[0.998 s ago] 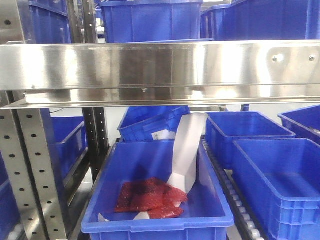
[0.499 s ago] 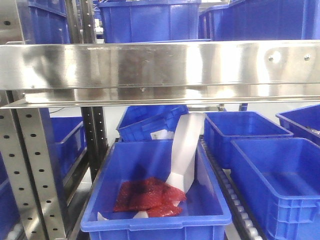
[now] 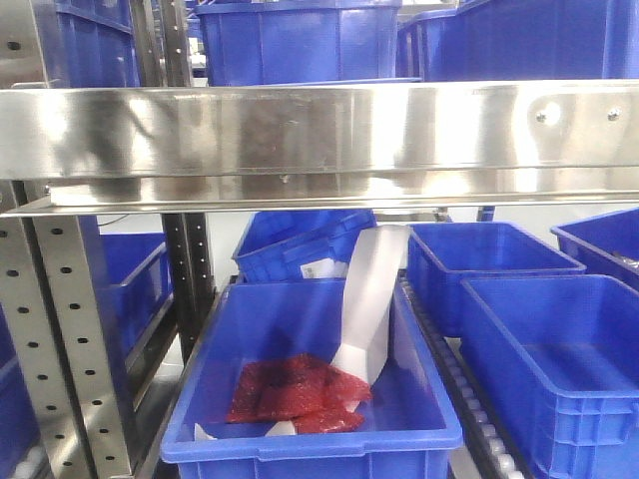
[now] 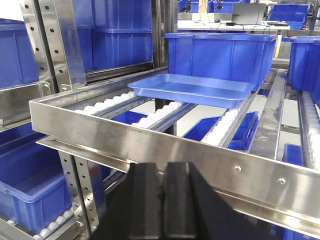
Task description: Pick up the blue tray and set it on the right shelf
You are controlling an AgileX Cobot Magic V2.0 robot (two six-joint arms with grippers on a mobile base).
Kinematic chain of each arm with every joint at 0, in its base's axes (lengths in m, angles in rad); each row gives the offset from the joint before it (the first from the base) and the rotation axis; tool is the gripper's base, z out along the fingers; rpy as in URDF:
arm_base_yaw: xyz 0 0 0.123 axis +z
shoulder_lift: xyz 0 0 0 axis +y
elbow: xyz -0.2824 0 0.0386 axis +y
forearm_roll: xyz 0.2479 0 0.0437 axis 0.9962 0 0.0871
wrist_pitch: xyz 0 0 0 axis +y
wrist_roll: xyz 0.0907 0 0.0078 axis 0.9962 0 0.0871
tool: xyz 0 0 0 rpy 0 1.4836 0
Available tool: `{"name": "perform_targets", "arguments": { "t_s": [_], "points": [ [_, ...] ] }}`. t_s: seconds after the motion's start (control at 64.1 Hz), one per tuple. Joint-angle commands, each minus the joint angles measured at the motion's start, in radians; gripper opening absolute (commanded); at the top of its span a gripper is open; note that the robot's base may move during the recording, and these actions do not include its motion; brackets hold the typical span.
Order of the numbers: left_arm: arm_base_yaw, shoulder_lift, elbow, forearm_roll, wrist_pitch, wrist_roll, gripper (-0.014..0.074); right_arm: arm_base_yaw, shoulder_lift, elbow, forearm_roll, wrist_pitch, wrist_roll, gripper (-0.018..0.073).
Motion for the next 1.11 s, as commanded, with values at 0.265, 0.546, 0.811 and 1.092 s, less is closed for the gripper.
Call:
{"name": "perform_targets", "arguments": {
  "t_s": [0.265,0.546,0.811,1.092],
  "points": [
    [-0.007,0.006,-0.029,0.004,-0.099,-0.002,-0.0048,-0.005,0.005,-0.03,-0.017,-0.087,-0.01,0.0039],
    [-0.007,0.006,-0.029,0.004,-0.099,-0.002,-0.0048,-0.28,-0.059,0.064,0.191,-0.142,-0.291,0.0039],
    [-0.007,0.006,-0.029,0.004,-0.099,-0.002,-0.0048,-0.55,-0.269,0.279,0.208,-0.255,-0.302,0.0039],
    [-0.007,0.006,-0.029,0.004,-0.102,-0.002,-0.0048,-0.554,-0.383,0.499,0.208,-0.319,-0.302,0.0039]
  ]
}}
